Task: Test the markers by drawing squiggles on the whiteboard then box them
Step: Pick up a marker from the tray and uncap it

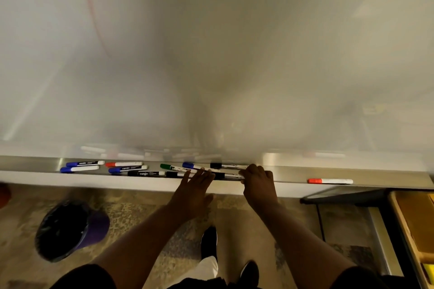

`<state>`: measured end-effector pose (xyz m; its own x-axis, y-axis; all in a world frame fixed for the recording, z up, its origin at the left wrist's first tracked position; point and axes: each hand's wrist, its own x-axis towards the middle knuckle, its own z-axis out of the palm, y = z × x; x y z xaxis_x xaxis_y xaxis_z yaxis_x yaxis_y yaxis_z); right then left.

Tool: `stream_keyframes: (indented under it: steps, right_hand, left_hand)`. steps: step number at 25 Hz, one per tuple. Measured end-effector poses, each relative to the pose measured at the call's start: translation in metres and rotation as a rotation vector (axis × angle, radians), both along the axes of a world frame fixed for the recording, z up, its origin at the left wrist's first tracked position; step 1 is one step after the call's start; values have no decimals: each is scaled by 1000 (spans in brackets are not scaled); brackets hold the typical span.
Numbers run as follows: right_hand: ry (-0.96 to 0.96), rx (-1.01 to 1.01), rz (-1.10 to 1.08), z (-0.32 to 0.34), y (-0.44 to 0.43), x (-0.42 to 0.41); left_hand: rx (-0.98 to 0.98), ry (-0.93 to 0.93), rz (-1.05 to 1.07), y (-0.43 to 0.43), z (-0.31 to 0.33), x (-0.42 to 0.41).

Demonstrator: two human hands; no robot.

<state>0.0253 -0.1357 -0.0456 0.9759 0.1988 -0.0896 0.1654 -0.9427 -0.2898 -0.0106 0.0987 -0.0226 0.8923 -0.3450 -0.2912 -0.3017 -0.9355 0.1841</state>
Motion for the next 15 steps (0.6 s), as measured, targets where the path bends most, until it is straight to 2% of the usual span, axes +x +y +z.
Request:
stream_keyframes:
  steps: [4,8,15]
  right_hand:
    - [-69,113,-37,12,-12,-14]
    - [-144,228,22,25,-20,-31]
    - [-99,402,84,34,-28,-72]
  left_hand:
    - [-129,-51,91,-11,18,0]
    - [-205,-140,149,-24,34,-7]
    - [-246,-128,152,-41,45,-50]
